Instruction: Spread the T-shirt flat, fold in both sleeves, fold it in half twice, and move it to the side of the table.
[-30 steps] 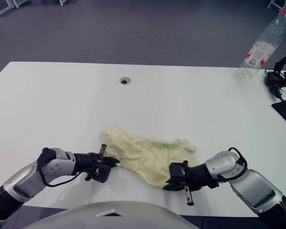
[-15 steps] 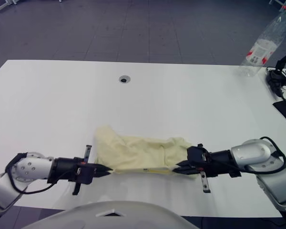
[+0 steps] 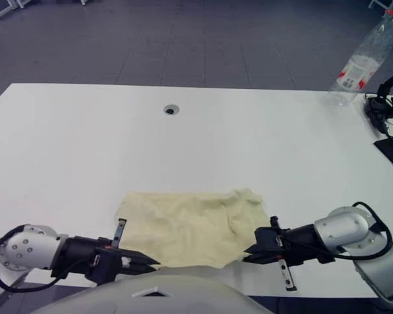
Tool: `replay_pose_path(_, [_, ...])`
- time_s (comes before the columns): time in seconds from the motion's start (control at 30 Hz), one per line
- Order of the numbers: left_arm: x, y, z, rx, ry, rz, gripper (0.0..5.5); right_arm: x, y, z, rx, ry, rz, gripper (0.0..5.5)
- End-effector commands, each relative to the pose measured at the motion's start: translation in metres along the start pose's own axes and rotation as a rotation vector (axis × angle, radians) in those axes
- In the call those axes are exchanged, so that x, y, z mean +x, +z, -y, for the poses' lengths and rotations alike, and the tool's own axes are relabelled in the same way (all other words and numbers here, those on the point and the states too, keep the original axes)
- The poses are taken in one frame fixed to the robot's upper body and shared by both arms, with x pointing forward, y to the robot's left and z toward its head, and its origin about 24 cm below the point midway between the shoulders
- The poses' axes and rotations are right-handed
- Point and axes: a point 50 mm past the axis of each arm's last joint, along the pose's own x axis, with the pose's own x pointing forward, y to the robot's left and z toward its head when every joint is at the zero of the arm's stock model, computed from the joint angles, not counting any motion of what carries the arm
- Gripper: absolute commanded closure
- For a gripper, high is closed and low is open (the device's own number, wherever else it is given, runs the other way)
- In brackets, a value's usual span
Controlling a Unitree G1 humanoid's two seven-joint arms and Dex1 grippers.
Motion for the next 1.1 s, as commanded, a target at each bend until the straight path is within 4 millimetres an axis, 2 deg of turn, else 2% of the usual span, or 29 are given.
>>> replay_pose_path(0.03, [0.011, -0.036, 0.003, -0.036, -0.048, -0.184, 5.50, 0.013, -0.012, 0.006, 0.040, -0.009, -0.092, 5.47])
replay_pose_path(0.13, [0.018, -0.070, -0.003, 0.019, -0.079, -0.380, 5.50, 0.025, -0.012, 0.015, 0.066, 0.026, -0.085, 5.47])
replay_pose_path(0.27, [0.029, -0.086, -0.012, 0.044, -0.107, -0.409, 5.50, 0.042, -0.019, 0.034, 0.109, 0.051, -0.155, 5.47])
replay_pose_path(0.37, [0.040, -0.098, -0.024, 0.021, -0.078, -0.400, 5.50, 0.058, -0.026, 0.056, 0.151, 0.033, -0.174, 5.47])
replay_pose_path(0.43, [0.039, -0.113, -0.038, 0.026, -0.044, -0.466, 5.50, 0.069, -0.035, 0.073, 0.193, -0.013, -0.188, 5.47])
replay_pose_path(0.53, [0.032, -0.137, -0.071, 0.070, 0.068, -0.611, 5.50, 0.083, -0.047, 0.102, 0.222, -0.152, -0.210, 5.47])
replay_pose_path(0.6, [0.034, -0.147, -0.098, 0.045, 0.183, -0.653, 5.50, 0.088, -0.053, 0.125, 0.272, -0.276, -0.213, 5.47])
replay_pose_path(0.73, [0.030, -0.169, -0.151, 0.062, 0.372, -0.852, 5.50, 0.090, -0.055, 0.171, 0.327, -0.473, -0.224, 5.47])
replay_pose_path(0.8, [0.028, -0.170, -0.170, 0.064, 0.441, -0.912, 5.50, 0.090, -0.051, 0.191, 0.304, -0.568, -0.272, 5.47])
replay_pose_path(0.9, [0.029, -0.158, -0.193, 0.071, 0.517, -0.911, 5.50, 0.080, -0.040, 0.216, 0.192, -0.723, -0.370, 5.47])
replay_pose_path(1.0, [0.016, -0.136, -0.225, 0.153, 0.673, -0.925, 5.50, 0.047, -0.008, 0.248, -0.009, -1.017, -0.447, 5.47])
replay_pose_path(1.1, [-0.001, -0.108, -0.255, 0.228, 0.868, -0.892, 5.50, 0.009, 0.026, 0.269, -0.184, -1.259, -0.476, 5.47])
